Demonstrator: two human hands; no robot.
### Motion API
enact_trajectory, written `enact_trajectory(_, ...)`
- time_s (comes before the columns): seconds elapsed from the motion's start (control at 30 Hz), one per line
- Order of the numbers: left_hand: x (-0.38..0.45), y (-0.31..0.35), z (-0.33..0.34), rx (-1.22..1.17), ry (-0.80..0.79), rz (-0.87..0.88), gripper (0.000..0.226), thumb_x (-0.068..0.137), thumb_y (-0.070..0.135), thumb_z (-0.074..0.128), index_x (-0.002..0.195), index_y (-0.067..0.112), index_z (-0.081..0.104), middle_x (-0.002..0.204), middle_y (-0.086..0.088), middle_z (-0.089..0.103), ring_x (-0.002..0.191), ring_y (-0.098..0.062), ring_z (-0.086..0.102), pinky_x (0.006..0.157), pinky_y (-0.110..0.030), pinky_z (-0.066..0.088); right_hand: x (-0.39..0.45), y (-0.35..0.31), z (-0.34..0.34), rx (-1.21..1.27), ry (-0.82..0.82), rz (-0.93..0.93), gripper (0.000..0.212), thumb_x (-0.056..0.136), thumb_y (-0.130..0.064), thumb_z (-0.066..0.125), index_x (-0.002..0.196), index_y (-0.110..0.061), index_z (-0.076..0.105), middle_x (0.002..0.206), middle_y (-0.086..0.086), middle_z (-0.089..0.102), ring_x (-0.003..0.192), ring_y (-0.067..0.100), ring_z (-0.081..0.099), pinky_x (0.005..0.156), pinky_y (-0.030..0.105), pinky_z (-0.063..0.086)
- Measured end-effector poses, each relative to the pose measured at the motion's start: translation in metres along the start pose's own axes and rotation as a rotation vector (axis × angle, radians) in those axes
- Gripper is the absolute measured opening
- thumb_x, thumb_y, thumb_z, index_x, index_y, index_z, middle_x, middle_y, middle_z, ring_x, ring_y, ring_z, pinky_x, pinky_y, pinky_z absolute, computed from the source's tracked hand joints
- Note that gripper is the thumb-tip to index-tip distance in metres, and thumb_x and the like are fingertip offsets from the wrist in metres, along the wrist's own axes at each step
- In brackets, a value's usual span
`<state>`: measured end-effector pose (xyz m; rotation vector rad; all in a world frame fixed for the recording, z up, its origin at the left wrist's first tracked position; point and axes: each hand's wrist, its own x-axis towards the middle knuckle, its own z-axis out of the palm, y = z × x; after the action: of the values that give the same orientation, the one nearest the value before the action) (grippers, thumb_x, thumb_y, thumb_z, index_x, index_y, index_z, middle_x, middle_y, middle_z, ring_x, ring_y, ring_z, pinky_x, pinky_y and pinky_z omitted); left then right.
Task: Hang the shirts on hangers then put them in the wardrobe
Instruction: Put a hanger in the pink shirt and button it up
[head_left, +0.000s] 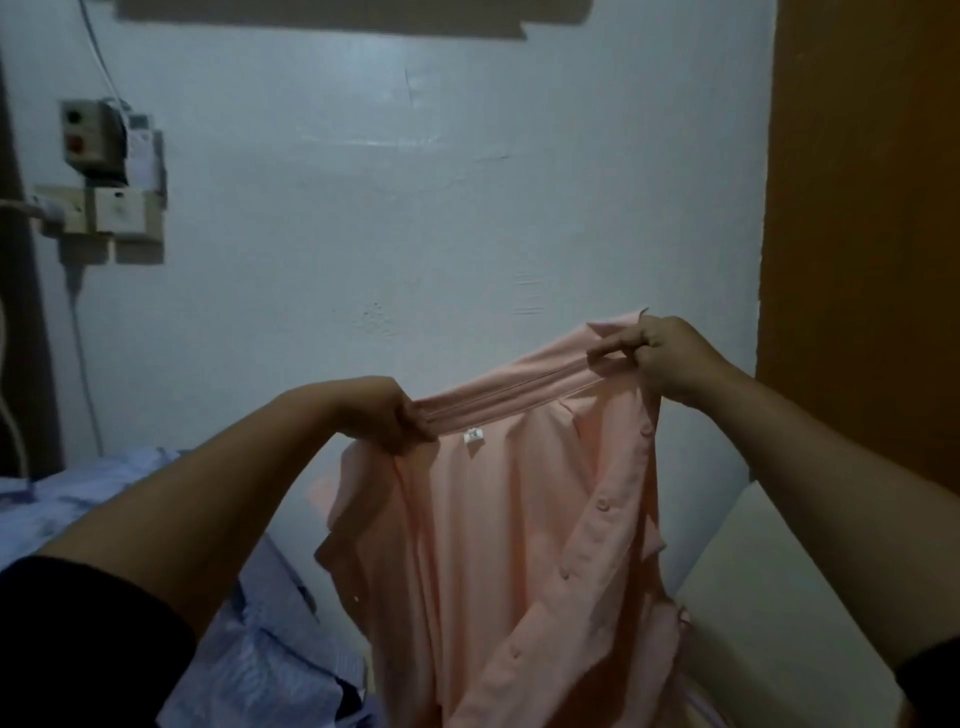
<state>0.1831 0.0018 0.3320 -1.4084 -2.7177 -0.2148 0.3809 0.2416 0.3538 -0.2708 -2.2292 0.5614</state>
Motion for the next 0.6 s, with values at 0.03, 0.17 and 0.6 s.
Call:
enact_trajectory(0.03, -0.006, 0.002, -0.009, 0.029, 0.022, -0.011, 0.044, 0.082, 0.009, 0.07, 0.12, 0.029, 0.066, 0.111, 0.009, 0.067, 0.1, -0.009, 0.058, 0.082, -0.015, 0.038, -0.002, -0.004, -0.003, 0.013, 0.013, -0.011, 0.048, 0.087, 0.018, 0.036, 0.114, -0.006, 0.067, 0.133, 0.007, 0.054, 0.109, 0.02, 0.053, 0.077, 0.014, 0.044)
enact_trajectory(0.17, -0.029, 0.007, -0.042, 0.185, 0.155, -0.104, 0.038, 0.081, 0.021, 0.071, 0.114, 0.04, 0.068, 0.106, 0.011, 0.068, 0.102, -0.012, 0.059, 0.098, -0.029, 0.038, -0.011, -0.02, -0.018, 0.11, 0.085, -0.074, 0.065, 0.08, 0.021, 0.028, 0.125, -0.014, 0.061, 0.125, 0.001, 0.059, 0.112, 0.012, 0.052, 0.072, 0.001, 0.041)
enact_trajectory(0.6, -0.09, 0.022, -0.106, 0.021, 0.447, -0.165, 0.015, 0.082, 0.019, 0.071, 0.096, 0.021, 0.077, 0.097, -0.003, 0.071, 0.075, -0.022, 0.063, 0.074, -0.028, 0.047, -0.035, -0.053, -0.077, -0.151, 0.203, -0.212, 0.039, 0.088, 0.012, 0.042, 0.113, -0.005, 0.067, 0.125, 0.012, 0.057, 0.115, 0.025, 0.052, 0.086, 0.009, 0.03)
